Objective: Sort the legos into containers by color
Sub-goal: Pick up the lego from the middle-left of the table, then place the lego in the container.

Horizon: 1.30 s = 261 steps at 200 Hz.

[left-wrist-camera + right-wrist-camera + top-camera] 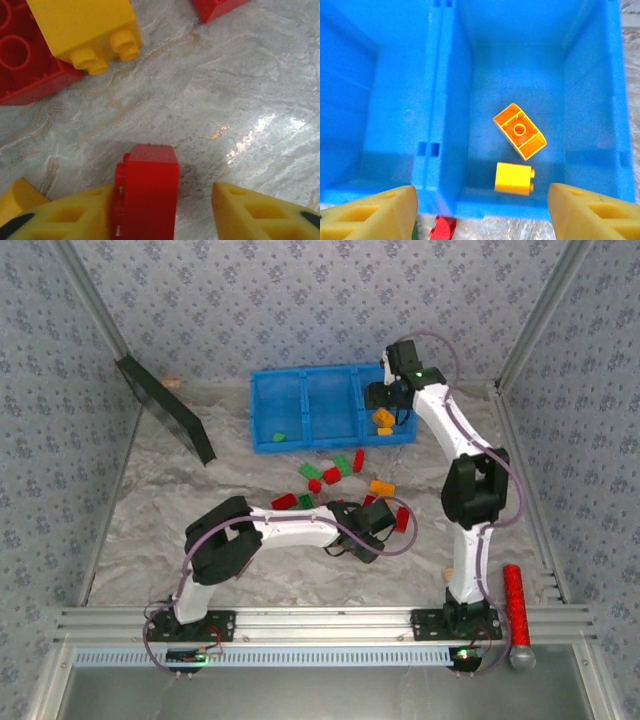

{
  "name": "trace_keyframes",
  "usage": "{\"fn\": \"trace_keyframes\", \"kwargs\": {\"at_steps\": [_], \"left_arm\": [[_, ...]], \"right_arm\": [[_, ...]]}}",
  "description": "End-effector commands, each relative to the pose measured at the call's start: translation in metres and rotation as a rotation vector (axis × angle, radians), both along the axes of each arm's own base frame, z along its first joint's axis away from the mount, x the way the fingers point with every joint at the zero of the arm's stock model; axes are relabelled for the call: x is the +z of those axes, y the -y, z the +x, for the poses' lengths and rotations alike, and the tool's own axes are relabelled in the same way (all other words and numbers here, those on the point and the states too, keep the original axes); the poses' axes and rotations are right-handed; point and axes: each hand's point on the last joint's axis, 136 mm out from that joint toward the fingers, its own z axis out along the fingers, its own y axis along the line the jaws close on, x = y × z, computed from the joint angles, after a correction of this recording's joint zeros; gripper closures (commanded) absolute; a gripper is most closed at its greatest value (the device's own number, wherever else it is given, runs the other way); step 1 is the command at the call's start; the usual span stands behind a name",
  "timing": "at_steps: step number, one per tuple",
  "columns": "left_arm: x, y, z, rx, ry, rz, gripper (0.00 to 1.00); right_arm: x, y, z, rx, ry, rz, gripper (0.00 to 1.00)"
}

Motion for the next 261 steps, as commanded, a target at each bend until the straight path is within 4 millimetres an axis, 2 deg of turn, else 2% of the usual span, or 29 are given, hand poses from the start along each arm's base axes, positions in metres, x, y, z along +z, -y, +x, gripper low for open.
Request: {"fn": "trace_keyframes", "kwargs": {"at_steps": [1,37,56,70,96,118,121,128,150,174,189,194,196,211,222,261], "left_arm": [[-0.015,-0.006,-0.006,0.013,-0.069,0.028,0.58],[-0.011,-0.009,-0.005,0.016,-0.078,0.032,0.74],[0.001,-0.012,0.002,0.032,-0.076,0.018,0.8],[0.018,-0.015,0.013,0.048,-0.069,-0.014,0.83],[0.061,-0.023,0.049,0.094,-0.041,-0.101,0.85],[0.103,-0.033,0.089,0.134,0.004,-0.178,0.85],[0.109,-0.035,0.094,0.139,0.01,-0.187,0.85],[0.121,-0.039,0.107,0.152,0.028,-0.207,0.85],[0.156,-0.051,0.151,0.191,0.104,-0.262,0.85],[0.178,-0.061,0.203,0.268,0.164,-0.303,0.85],[0.184,-0.062,0.232,0.305,0.193,-0.32,0.85],[0.181,-0.062,0.241,0.315,0.195,-0.314,0.85],[0.189,-0.061,0.245,0.319,0.209,-0.326,0.85],[0.186,-0.059,0.272,0.352,0.222,-0.322,0.85],[0.179,-0.057,0.291,0.377,0.226,-0.317,0.85],[0.137,-0.065,0.338,0.476,0.189,-0.26,0.85]], "right_arm": [[0.031,0.01,-0.028,-0.025,0.014,0.022,0.29],[0.044,0.039,-0.074,-0.109,-0.004,0.027,0.28],[0.038,0.054,-0.104,-0.15,-0.032,0.054,0.27],[0.028,0.062,-0.128,-0.174,-0.06,0.07,0.25],[0.004,0.068,-0.168,-0.194,-0.124,0.1,0.23],[-0.01,0.067,-0.198,-0.209,-0.16,0.14,0.22],[-0.02,0.068,-0.206,-0.215,-0.187,0.139,0.22],[-0.026,0.067,-0.214,-0.225,-0.201,0.152,0.22],[-0.042,0.056,-0.232,-0.228,-0.246,0.214,0.22],[-0.057,0.037,-0.249,-0.21,-0.296,0.228,0.22],[-0.067,0.026,-0.261,-0.208,-0.328,0.22,0.22],[-0.071,0.024,-0.265,-0.211,-0.341,0.215,0.22],[-0.072,0.022,-0.266,-0.209,-0.345,0.214,0.22],[-0.079,0.018,-0.278,-0.226,-0.37,0.203,0.22],[-0.083,0.016,-0.285,-0.239,-0.379,0.195,0.22],[-0.086,0.021,-0.298,-0.297,-0.381,0.202,0.23]]}}
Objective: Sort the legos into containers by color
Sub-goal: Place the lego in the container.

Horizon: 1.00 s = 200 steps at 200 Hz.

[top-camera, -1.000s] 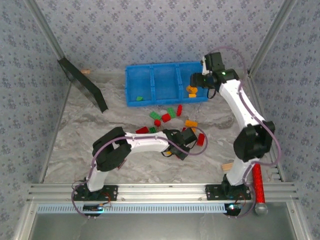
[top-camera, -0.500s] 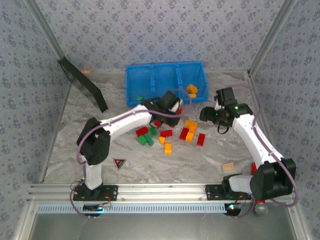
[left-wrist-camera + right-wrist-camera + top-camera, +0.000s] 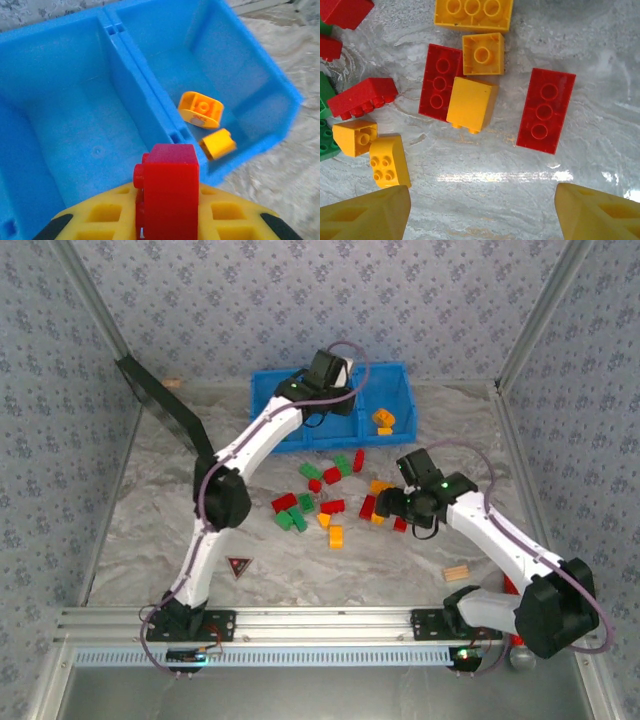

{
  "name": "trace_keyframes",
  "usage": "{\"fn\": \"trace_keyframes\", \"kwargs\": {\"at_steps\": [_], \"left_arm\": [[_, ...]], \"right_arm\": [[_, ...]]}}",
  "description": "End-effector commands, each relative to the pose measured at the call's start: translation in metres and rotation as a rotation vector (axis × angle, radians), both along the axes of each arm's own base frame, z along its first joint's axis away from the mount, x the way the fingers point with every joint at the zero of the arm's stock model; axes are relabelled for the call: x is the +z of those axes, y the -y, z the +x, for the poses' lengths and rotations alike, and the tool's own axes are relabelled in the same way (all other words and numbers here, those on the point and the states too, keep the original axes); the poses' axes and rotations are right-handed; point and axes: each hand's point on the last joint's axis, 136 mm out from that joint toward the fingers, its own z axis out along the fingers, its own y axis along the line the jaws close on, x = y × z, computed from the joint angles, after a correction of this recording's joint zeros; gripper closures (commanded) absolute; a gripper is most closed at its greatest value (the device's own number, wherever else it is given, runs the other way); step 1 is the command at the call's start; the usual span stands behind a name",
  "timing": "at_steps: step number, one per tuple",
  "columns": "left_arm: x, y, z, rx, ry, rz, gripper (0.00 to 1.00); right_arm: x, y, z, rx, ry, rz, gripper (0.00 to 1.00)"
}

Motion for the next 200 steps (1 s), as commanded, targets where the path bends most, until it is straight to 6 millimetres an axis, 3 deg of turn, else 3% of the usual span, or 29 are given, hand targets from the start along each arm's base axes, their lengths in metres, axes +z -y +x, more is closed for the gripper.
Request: {"fn": "trace_keyframes", "kwargs": {"at_steps": [1,26,54,105,158,200], "left_arm": [[-0.035,-0.018,0.013,0.063,-0.085,0.066,0.85],[-0.061,-0.032,0.033,0.123,-0.118,0.06,0.84],[-0.083,-0.042,0.04,0.146,-0.164,0.055,0.84],[-0.107,-0.04,0.038,0.134,-0.203,0.062,0.79],[-0.106,-0.036,0.037,0.122,-0.21,0.038,0.67],[-0.087,-0.028,0.033,0.09,-0.207,-0.012,0.53]], "right_arm": [[-0.001,0.011,-0.009,-0.096,-0.008,-0.011,0.23],[-0.008,0.02,-0.018,-0.145,-0.019,-0.013,0.25],[-0.024,0.031,-0.028,-0.18,-0.061,-0.044,0.27],[-0.049,0.035,-0.016,-0.207,-0.069,-0.04,0.31],[-0.065,0.033,0.004,-0.19,-0.083,-0.062,0.32],[-0.079,0.032,0.015,-0.177,-0.089,-0.072,0.36]]}}
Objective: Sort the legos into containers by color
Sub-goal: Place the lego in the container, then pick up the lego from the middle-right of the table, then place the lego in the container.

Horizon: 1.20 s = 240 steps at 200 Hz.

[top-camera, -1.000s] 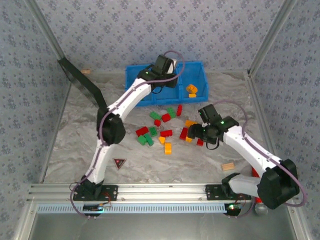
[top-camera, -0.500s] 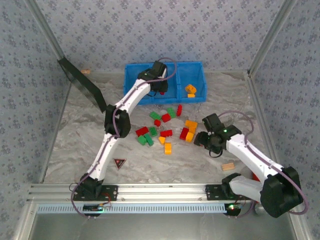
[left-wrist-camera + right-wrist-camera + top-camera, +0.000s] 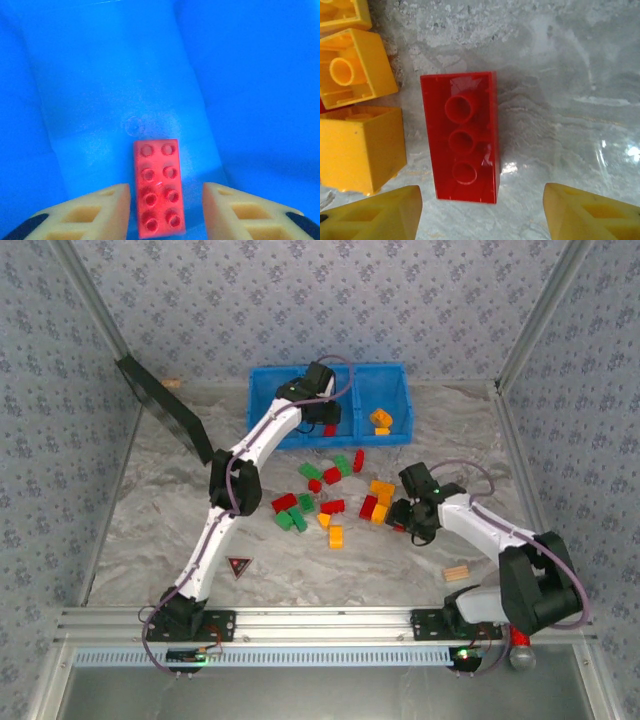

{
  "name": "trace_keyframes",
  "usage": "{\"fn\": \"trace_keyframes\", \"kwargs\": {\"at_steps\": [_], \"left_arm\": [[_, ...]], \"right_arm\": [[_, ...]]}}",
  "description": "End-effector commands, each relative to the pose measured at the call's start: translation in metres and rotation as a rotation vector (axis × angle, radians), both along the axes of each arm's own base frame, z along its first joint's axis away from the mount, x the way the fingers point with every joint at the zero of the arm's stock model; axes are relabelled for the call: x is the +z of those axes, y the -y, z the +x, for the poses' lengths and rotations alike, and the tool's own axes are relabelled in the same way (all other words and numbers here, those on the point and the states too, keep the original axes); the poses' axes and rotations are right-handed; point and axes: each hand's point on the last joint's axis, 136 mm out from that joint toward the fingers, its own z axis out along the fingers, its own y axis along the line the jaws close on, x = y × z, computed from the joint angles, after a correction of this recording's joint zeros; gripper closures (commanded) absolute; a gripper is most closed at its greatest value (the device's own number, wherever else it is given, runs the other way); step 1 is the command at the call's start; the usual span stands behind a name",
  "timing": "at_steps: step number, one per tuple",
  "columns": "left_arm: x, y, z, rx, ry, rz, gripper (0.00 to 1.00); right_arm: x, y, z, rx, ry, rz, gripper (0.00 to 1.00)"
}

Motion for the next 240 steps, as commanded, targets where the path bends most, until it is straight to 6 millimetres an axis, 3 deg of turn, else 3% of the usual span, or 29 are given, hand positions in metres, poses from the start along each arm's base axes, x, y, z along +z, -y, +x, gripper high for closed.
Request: {"fn": "trace_keyframes", "kwargs": {"at_steps": [1,34,64,91,113,145,176,200,231,240], "left_arm": [[0.016,0.01,-0.004,-0.031,0.004,-0.05,0.52],[0.069,0.023,-0.016,-0.107,0.067,-0.116,0.48],[0.122,0.028,-0.04,-0.176,0.121,-0.133,0.46],[0.146,0.015,-0.069,-0.185,0.099,-0.111,0.44],[0.157,-0.01,-0.093,-0.138,0.093,-0.067,0.42],[0.15,-0.059,-0.132,-0.017,0.053,-0.01,0.4],[0.11,-0.1,-0.182,0.133,-0.083,-0.009,0.39],[0.079,-0.12,-0.219,0.247,-0.182,-0.052,0.38],[0.045,-0.145,-0.255,0.378,-0.252,-0.081,0.38],[0.039,-0.152,-0.262,0.411,-0.26,-0.085,0.37]], "right_arm": [[-0.001,0.001,0.012,0.013,0.024,-0.012,0.36],[-0.012,0.002,0.016,0.021,0.012,-0.013,0.41],[-0.021,0.002,0.023,0.038,0.0,-0.014,0.45],[-0.031,-0.001,0.026,0.075,-0.029,-0.016,0.5],[-0.037,-0.003,0.029,0.083,-0.038,-0.011,0.59],[-0.036,-0.004,0.03,0.135,-0.043,-0.021,0.66],[-0.013,0.0,0.032,0.179,-0.034,-0.051,0.69],[0.034,-0.001,0.041,0.215,0.014,-0.07,0.7],[0.1,-0.01,0.071,0.282,0.14,-0.085,0.7],[0.126,-0.019,0.088,0.3,0.21,-0.077,0.7]]}}
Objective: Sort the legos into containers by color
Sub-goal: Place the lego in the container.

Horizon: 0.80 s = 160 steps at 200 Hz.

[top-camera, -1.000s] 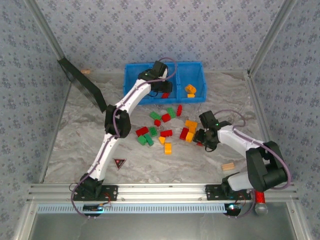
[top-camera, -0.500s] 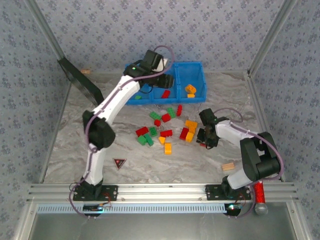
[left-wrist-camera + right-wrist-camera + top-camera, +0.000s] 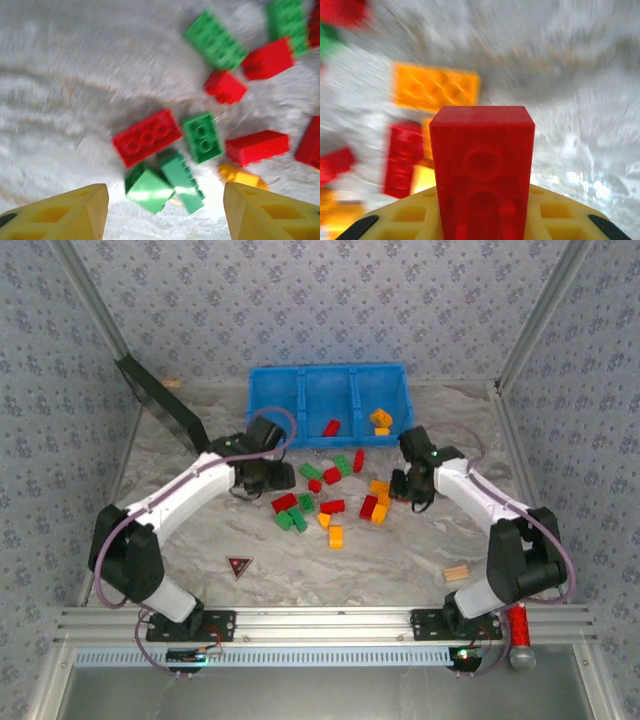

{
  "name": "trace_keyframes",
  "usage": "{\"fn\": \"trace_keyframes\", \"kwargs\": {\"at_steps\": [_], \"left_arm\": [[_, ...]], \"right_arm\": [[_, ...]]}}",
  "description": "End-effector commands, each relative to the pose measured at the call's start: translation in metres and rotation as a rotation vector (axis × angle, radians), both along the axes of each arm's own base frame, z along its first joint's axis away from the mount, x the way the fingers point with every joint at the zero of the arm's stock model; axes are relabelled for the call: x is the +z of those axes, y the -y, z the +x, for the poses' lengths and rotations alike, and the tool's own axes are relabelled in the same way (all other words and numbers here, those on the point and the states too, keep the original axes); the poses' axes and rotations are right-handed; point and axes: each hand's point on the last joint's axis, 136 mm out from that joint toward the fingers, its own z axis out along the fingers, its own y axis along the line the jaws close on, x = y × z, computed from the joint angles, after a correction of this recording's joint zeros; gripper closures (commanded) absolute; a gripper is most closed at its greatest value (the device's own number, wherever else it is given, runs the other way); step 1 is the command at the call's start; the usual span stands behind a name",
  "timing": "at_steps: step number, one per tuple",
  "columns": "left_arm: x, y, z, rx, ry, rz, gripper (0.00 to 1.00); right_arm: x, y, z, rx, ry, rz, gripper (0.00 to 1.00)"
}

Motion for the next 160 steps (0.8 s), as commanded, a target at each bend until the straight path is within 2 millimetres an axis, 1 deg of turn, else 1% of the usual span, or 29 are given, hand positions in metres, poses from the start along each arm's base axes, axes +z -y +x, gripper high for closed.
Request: {"fn": "trace_keyframes", "kwargs": {"at_steps": [1,6,9,18,26,27,33,36,51,58,60,80,106,133,146,149,160], "left_arm": [[0.006,-0.011,-0.009,0.158,0.034,-0.073,0.37],[0.003,-0.014,-0.013,0.173,0.029,-0.074,0.37],[0.002,-0.017,-0.015,0.186,0.028,-0.076,0.37],[-0.003,-0.022,-0.021,0.213,0.021,-0.078,0.37],[-0.006,-0.024,-0.026,0.232,0.014,-0.085,0.36],[-0.006,-0.025,-0.026,0.234,0.013,-0.086,0.36],[-0.008,-0.026,-0.029,0.25,0.009,-0.095,0.36],[-0.01,-0.027,-0.03,0.257,0.004,-0.097,0.36],[-0.018,-0.029,-0.039,0.286,-0.024,-0.111,0.35],[-0.022,-0.03,-0.043,0.302,-0.039,-0.116,0.35],[-0.02,-0.028,-0.04,0.304,-0.029,-0.133,0.35],[-0.029,-0.027,-0.046,0.346,-0.051,-0.165,0.35],[-0.037,-0.03,-0.054,0.397,-0.063,-0.189,0.34],[-0.044,-0.03,-0.057,0.437,-0.075,-0.21,0.34],[-0.047,-0.029,-0.057,0.454,-0.078,-0.219,0.33],[-0.048,-0.029,-0.057,0.457,-0.081,-0.218,0.33],[-0.05,-0.029,-0.056,0.473,-0.086,-0.224,0.33]], "right_arm": [[0.059,-0.008,0.019,0.083,0.115,-0.014,0.71],[0.065,-0.01,0.023,0.093,0.129,-0.013,0.71],[0.074,-0.015,0.03,0.103,0.156,-0.007,0.71],[0.086,-0.023,0.043,0.129,0.195,-0.003,0.71],[0.098,-0.033,0.055,0.159,0.235,-0.004,0.71],[0.102,-0.036,0.058,0.167,0.246,-0.004,0.71],[0.107,-0.042,0.067,0.185,0.268,-0.011,0.71],[0.113,-0.048,0.073,0.202,0.287,-0.015,0.71],[0.126,-0.068,0.094,0.258,0.346,-0.029,0.71],[0.127,-0.077,0.106,0.282,0.367,-0.041,0.71],[0.128,-0.08,0.109,0.288,0.371,-0.045,0.71],[0.124,-0.103,0.138,0.339,0.399,-0.059,0.71],[0.115,-0.133,0.167,0.413,0.427,-0.081,0.71],[0.099,-0.161,0.19,0.471,0.429,-0.091,0.71],[0.09,-0.171,0.197,0.491,0.425,-0.095,0.7],[0.084,-0.173,0.198,0.496,0.416,-0.098,0.7],[0.072,-0.18,0.203,0.501,0.408,-0.097,0.7]]}}
